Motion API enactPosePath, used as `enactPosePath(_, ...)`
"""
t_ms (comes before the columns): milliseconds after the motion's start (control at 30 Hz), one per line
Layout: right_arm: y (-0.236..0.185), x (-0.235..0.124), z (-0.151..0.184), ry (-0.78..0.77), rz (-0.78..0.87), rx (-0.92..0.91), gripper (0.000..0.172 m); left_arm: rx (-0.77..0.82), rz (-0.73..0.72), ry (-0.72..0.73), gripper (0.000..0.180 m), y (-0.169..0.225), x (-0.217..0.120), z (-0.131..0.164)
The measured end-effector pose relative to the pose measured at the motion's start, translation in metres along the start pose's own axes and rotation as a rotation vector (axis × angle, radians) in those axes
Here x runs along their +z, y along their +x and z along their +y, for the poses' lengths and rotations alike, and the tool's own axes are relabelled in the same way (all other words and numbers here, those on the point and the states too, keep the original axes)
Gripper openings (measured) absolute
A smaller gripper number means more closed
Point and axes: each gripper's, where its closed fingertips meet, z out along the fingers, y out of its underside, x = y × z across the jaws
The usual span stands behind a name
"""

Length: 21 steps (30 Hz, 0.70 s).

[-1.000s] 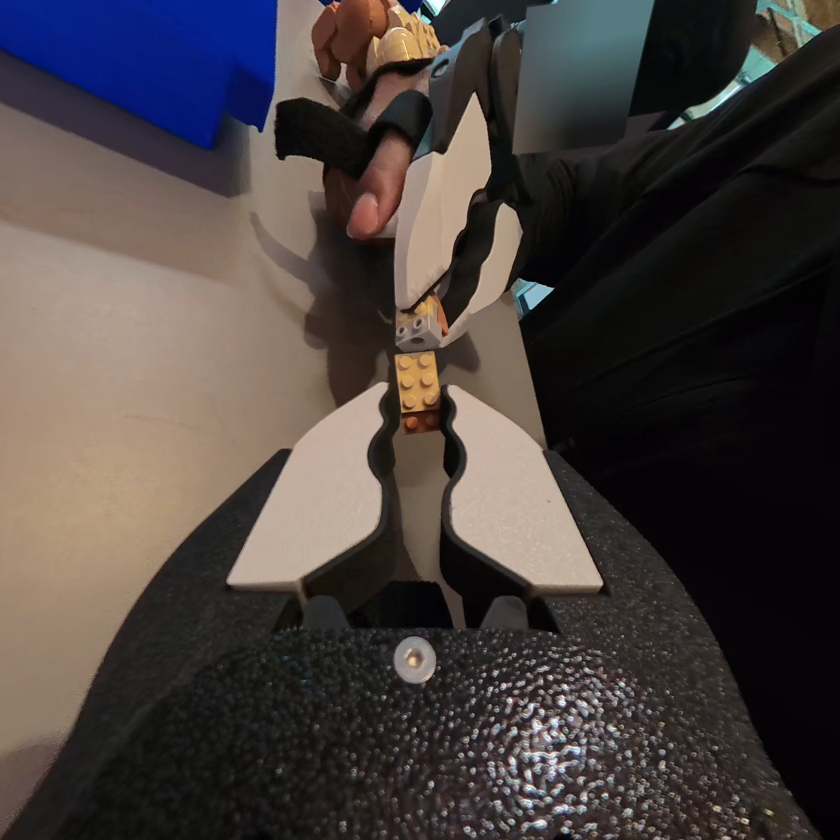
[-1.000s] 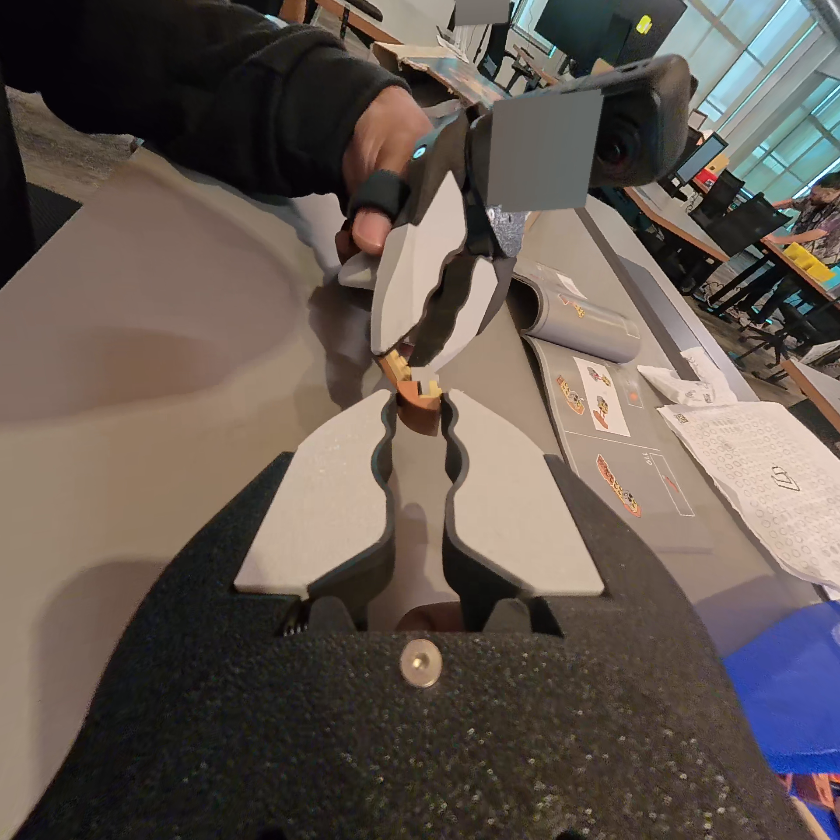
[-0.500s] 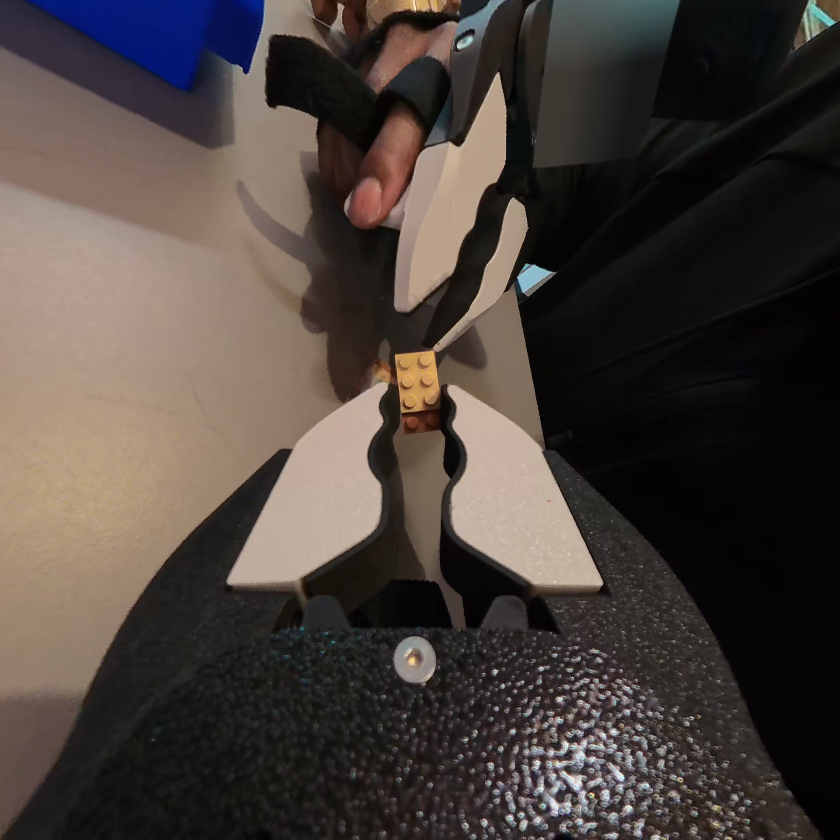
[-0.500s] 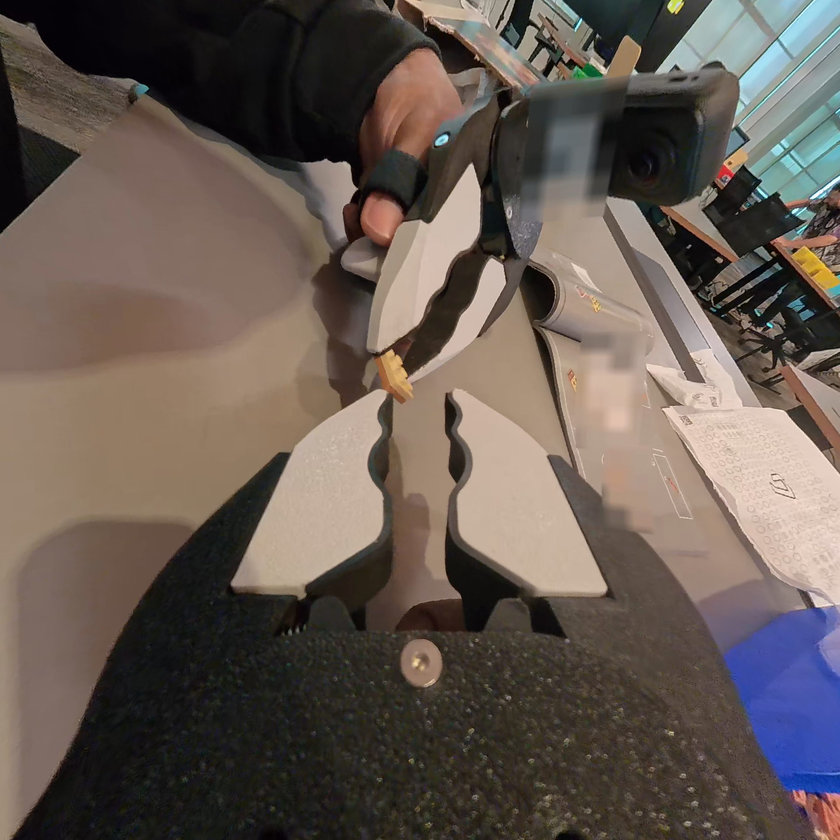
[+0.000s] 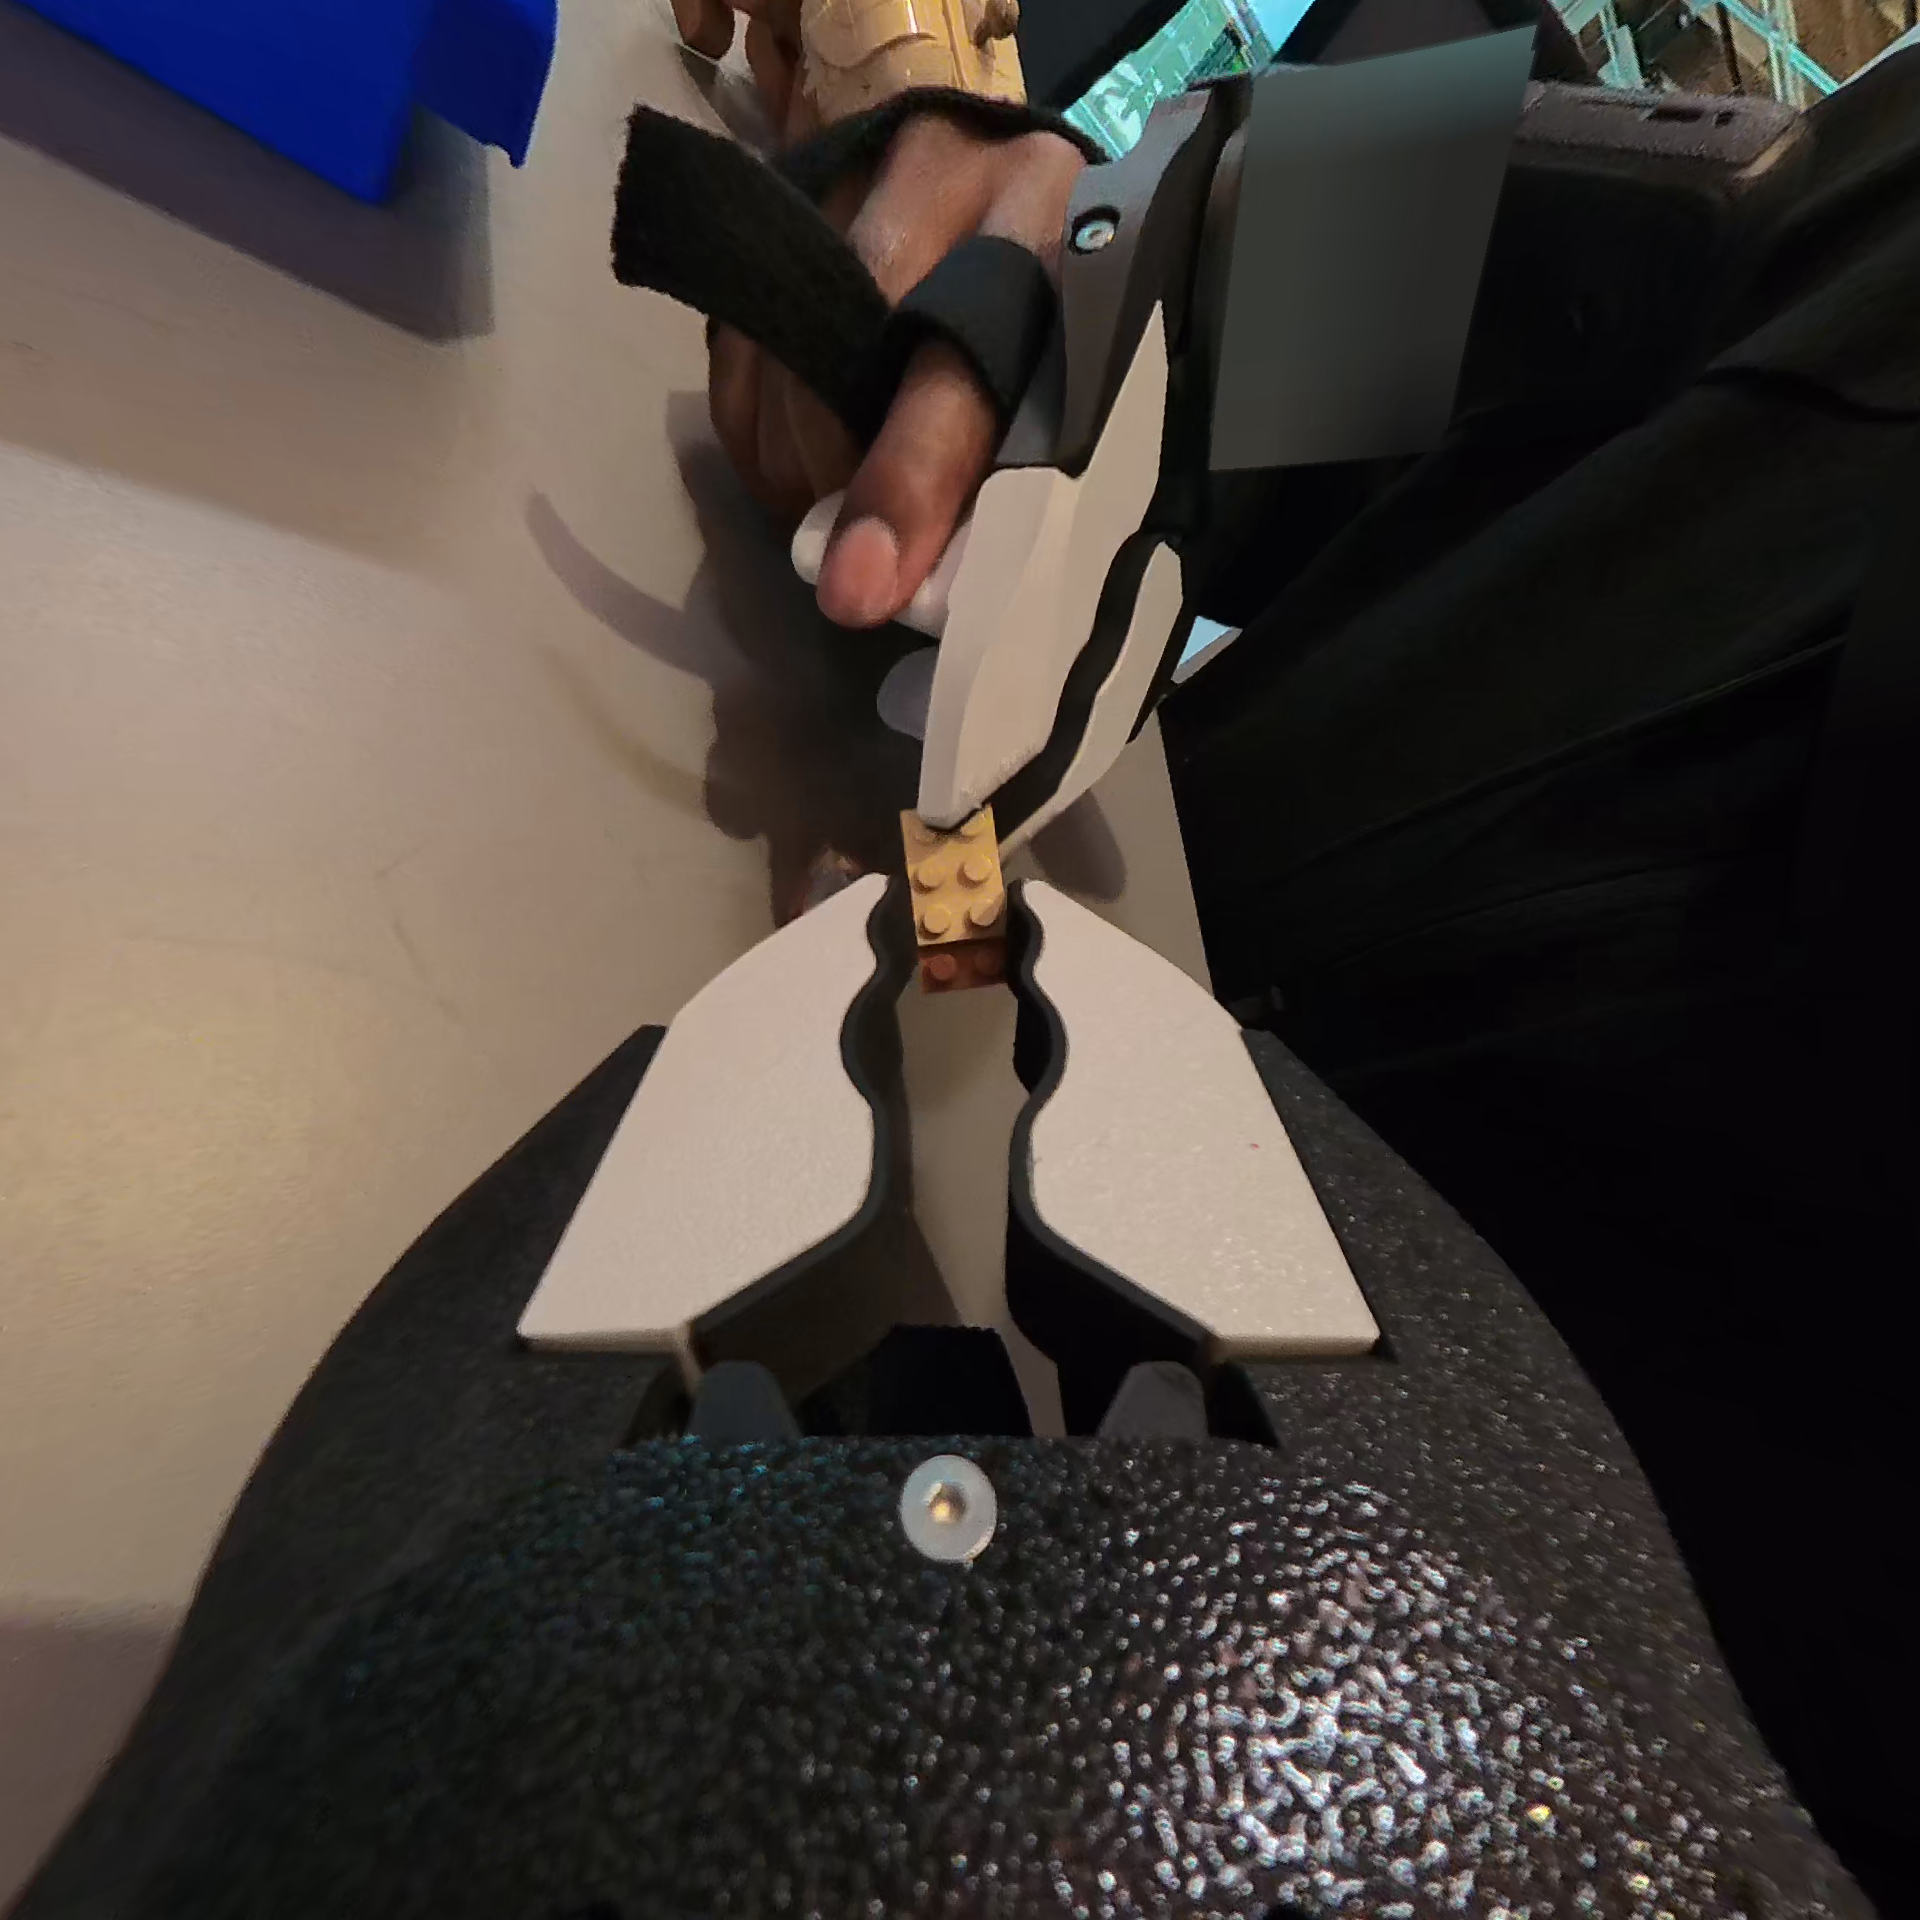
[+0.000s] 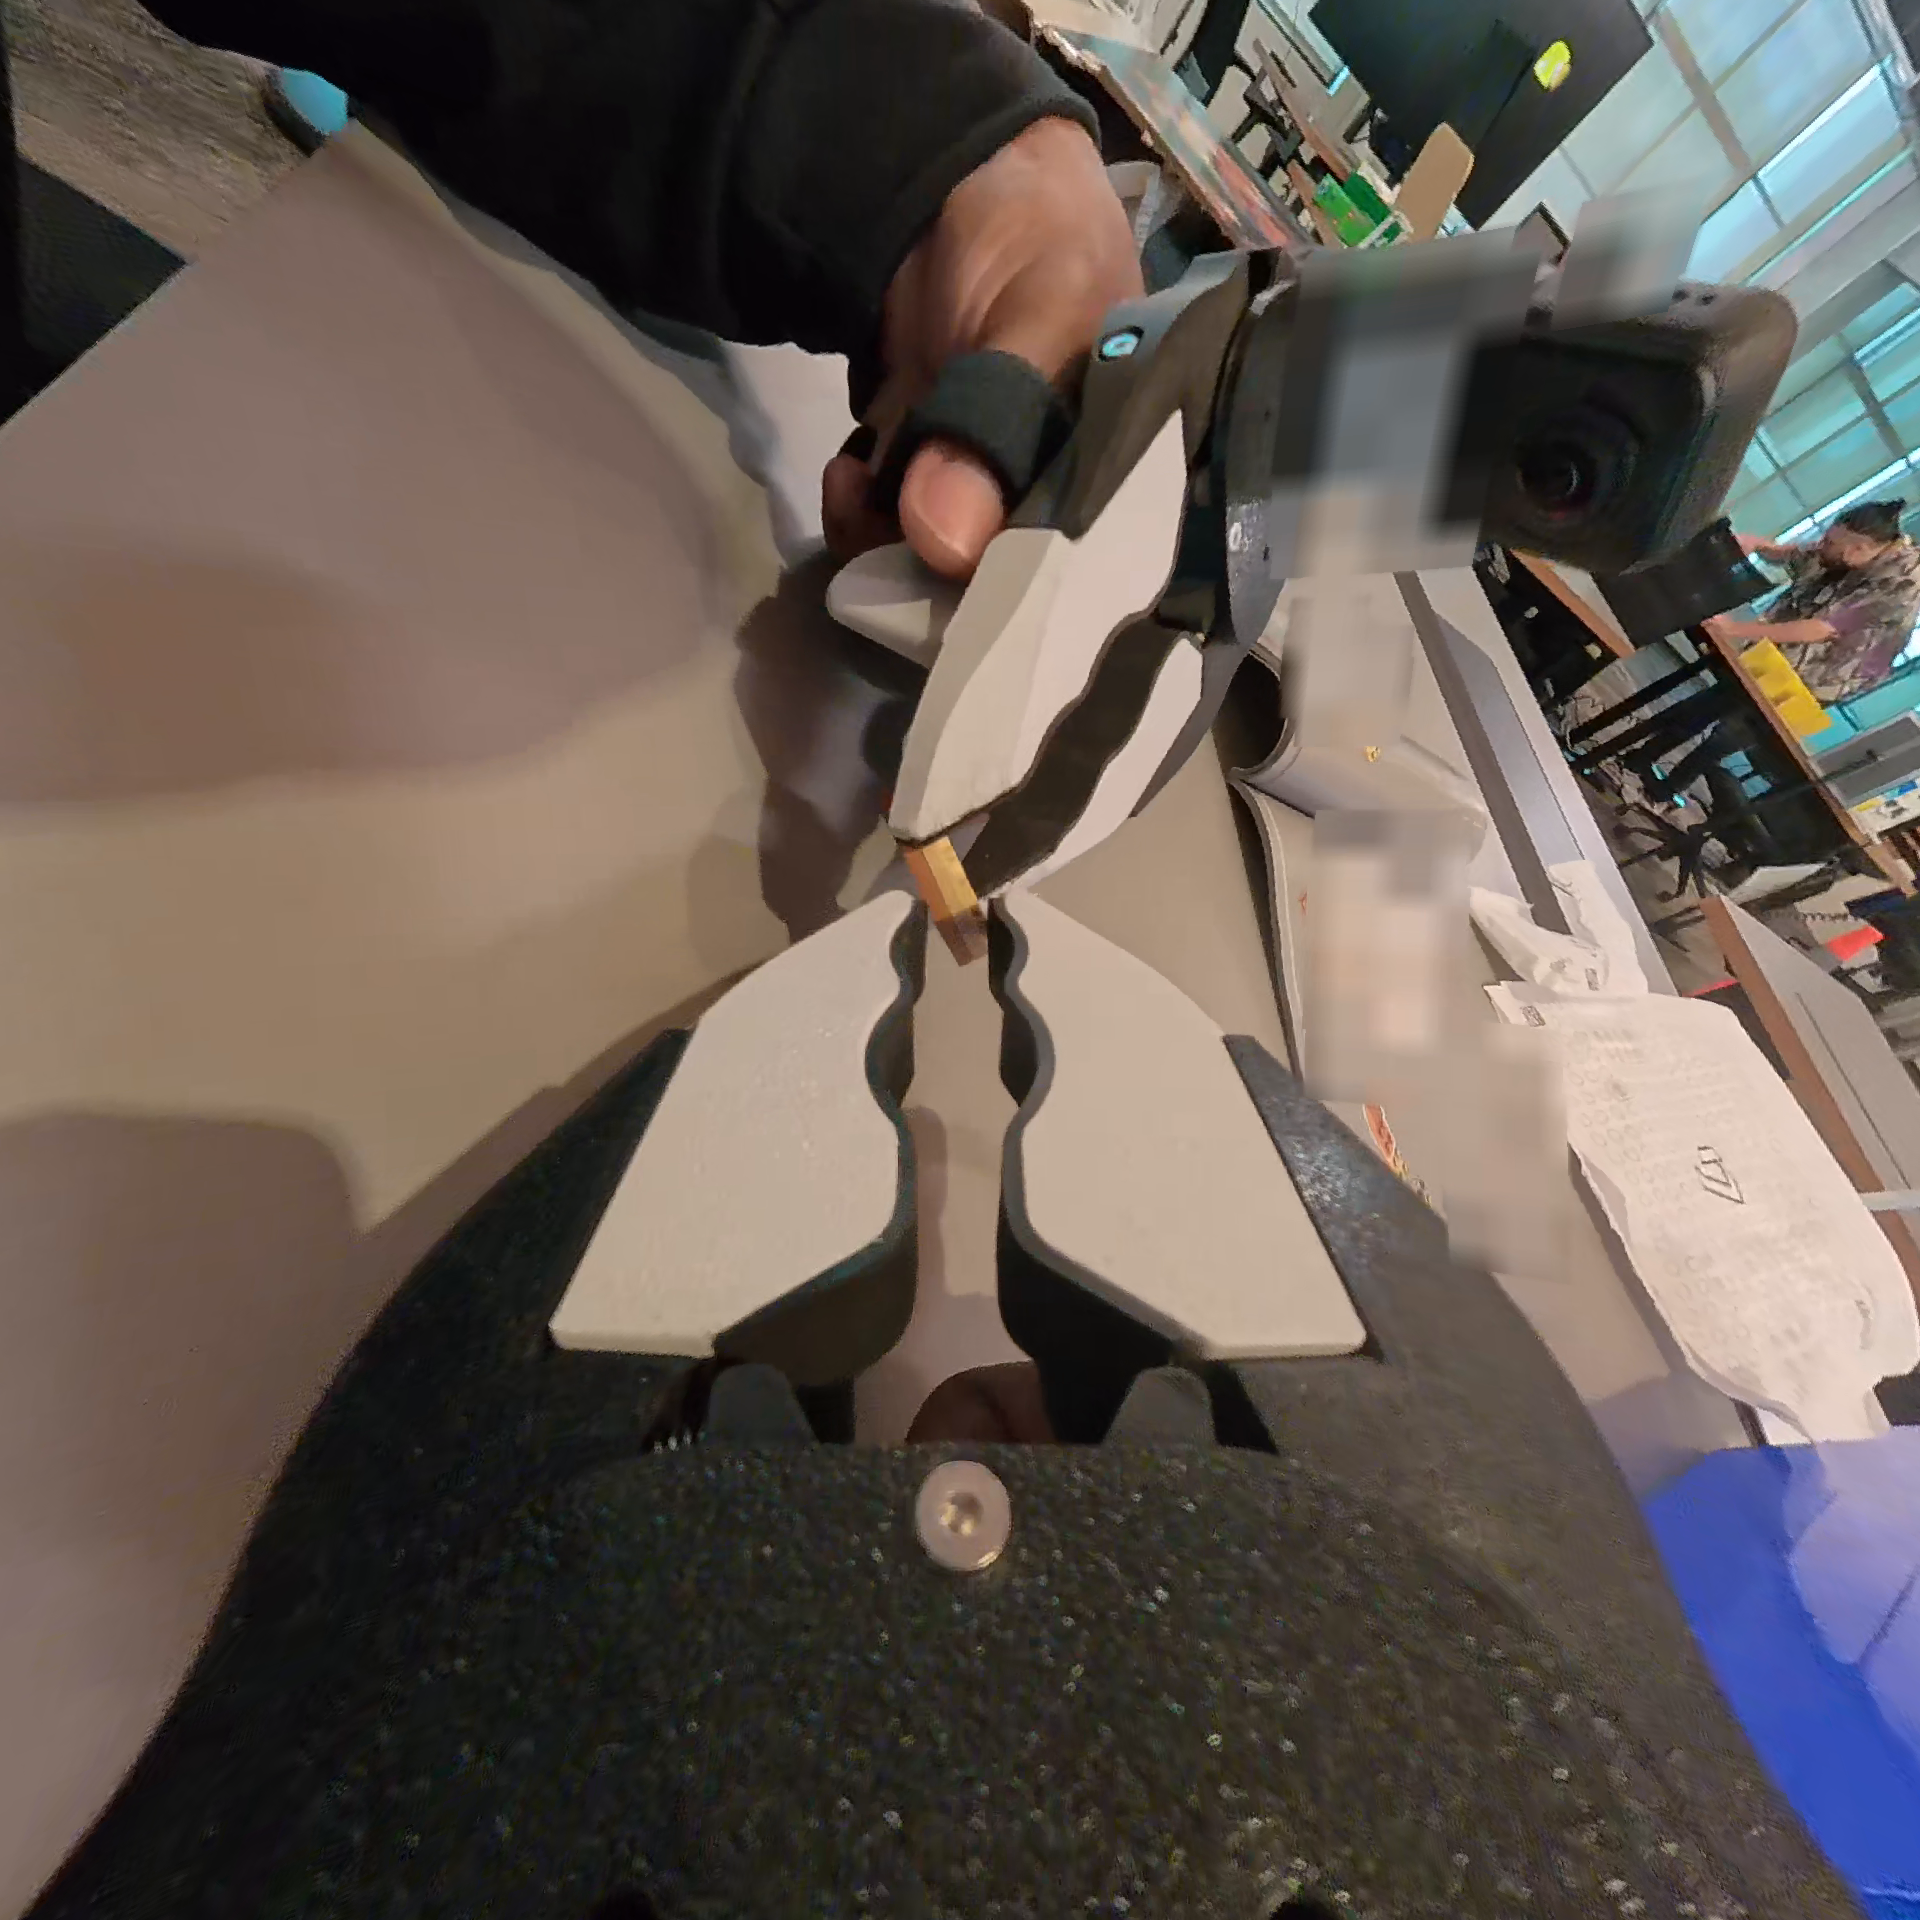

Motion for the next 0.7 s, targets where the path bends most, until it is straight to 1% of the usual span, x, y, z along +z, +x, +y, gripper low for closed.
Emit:
enactPosePath(100, 0.009, 0.001, 0.004, -0.023, 0.028, 0.082, 0.009, 0.038, -0.026, 0.033, 0.022, -0.003, -0.005, -0.006)
enactPosePath(200, 0.019, -0.002, 0.003, 0.001, 0.044, 0.212, 0.008, 0.169, -0.075, 0.079, 0.025, -0.001, -0.014, -0.015)
enactPosePath(267, 0.026, -0.004, 0.005, 0.003, 0.053, 0.299, 0.008, 0.301, -0.144, 0.122, 0.029, 0.000, -0.020, -0.025)
enactPosePath(333, 0.027, -0.003, 0.004, 0.012, 0.040, 0.375, 0.008, 0.457, -0.251, 0.164, 0.032, -0.002, -0.025, -0.036)
enactPosePath(433, 0.027, -0.003, -0.001, 0.041, 0.017, 0.459, 0.008, 0.681, -0.388, 0.119, 0.035, -0.005, -0.023, -0.037)
enactPosePath(533, 0.026, -0.003, -0.007, 0.077, -0.006, 0.521, 0.008, 0.790, -0.446, 0.053, 0.030, -0.010, -0.018, -0.031)
enactPosePath(600, 0.026, -0.004, -0.012, 0.108, -0.020, 0.556, 0.008, 0.821, -0.464, 0.046, 0.023, -0.011, -0.016, -0.031)
enactPosePath(700, 0.027, -0.003, -0.011, 0.103, -0.013, 0.565, 0.009, 0.856, -0.451, 0.044, 0.009, -0.009, -0.014, -0.029)
